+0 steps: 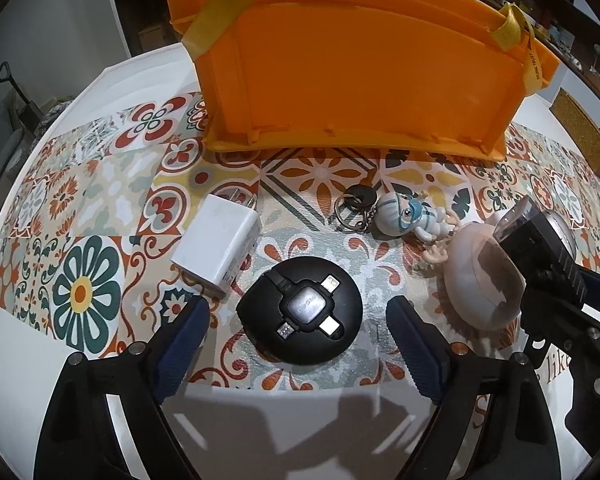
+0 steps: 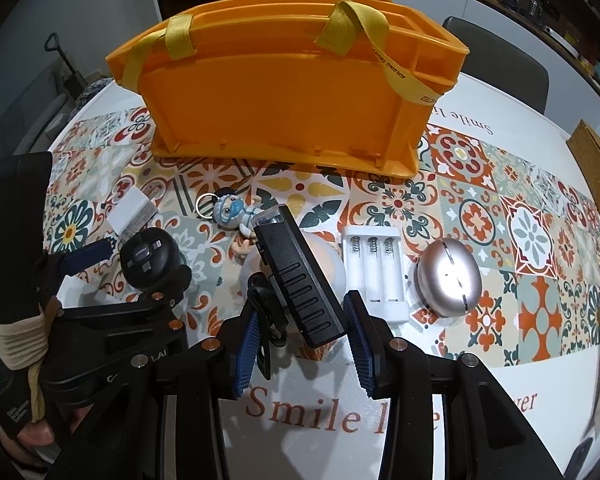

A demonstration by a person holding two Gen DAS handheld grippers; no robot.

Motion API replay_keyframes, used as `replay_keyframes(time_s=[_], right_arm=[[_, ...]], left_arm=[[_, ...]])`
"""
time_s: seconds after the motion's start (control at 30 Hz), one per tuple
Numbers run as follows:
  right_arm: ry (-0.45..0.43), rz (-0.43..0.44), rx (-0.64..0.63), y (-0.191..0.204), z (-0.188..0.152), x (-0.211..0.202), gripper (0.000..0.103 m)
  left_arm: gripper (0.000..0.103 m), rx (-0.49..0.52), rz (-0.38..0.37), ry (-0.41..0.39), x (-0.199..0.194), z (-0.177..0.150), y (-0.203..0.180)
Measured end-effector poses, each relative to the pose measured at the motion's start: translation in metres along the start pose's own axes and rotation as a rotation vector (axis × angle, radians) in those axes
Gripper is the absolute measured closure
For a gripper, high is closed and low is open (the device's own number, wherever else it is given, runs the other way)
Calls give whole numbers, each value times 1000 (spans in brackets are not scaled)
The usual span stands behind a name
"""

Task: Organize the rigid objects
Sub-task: 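Grasp the black round cable organizer with the left tool while the right tool holds the bike light, then carry the organizer in the left tool while the right tool carries the bike light over the crate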

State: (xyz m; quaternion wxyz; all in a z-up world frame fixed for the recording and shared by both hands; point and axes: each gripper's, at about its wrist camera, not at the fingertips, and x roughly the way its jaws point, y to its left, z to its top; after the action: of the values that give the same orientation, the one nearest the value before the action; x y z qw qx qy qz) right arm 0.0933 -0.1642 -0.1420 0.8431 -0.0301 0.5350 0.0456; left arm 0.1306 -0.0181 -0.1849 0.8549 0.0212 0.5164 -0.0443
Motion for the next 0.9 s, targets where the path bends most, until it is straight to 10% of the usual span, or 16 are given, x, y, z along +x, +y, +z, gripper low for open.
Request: replay_keyframes(time_s=[0.4,0.9], right_arm=[[14,-5,20,-2,0,9,62],[-14,5,58,2,-1,-6,62]], left_arm=[[41,8,-8,22,11,0,1],[41,28,-32,-10,-28,6,9]])
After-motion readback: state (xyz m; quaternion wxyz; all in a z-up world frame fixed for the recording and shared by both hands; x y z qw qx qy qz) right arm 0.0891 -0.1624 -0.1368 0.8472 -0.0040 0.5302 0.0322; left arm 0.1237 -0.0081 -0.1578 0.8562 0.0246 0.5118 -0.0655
